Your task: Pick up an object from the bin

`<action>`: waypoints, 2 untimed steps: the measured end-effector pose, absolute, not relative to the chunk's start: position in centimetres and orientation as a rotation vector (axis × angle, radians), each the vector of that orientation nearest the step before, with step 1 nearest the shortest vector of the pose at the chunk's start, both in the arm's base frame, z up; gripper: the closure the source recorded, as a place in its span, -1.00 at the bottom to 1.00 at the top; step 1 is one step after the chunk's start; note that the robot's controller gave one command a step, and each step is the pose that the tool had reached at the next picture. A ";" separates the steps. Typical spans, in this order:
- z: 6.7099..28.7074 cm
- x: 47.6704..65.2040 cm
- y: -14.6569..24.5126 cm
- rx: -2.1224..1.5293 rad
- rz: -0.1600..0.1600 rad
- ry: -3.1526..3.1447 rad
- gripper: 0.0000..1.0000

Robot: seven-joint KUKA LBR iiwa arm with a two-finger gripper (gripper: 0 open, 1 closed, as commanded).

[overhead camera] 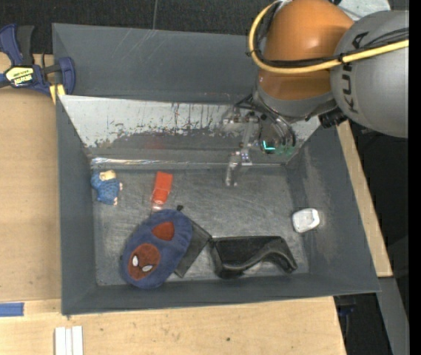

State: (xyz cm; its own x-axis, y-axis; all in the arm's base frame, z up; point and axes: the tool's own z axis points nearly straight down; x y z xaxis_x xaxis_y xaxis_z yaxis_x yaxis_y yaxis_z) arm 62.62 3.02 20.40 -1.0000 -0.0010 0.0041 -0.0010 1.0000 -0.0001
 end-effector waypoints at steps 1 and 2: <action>8.7 59.6 13.6 0.232 0.001 -3.149 -1.00; 10.2 62.6 11.3 0.660 0.001 -3.078 -1.00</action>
Offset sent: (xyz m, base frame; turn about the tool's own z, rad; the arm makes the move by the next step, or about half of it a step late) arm -0.0387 0.1151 -0.1340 -0.1509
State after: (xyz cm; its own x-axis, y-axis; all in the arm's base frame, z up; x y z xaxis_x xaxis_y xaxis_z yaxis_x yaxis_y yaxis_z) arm 62.56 11.28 10.16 -0.9121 -0.4099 -0.0065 -0.4098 0.9122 -0.0023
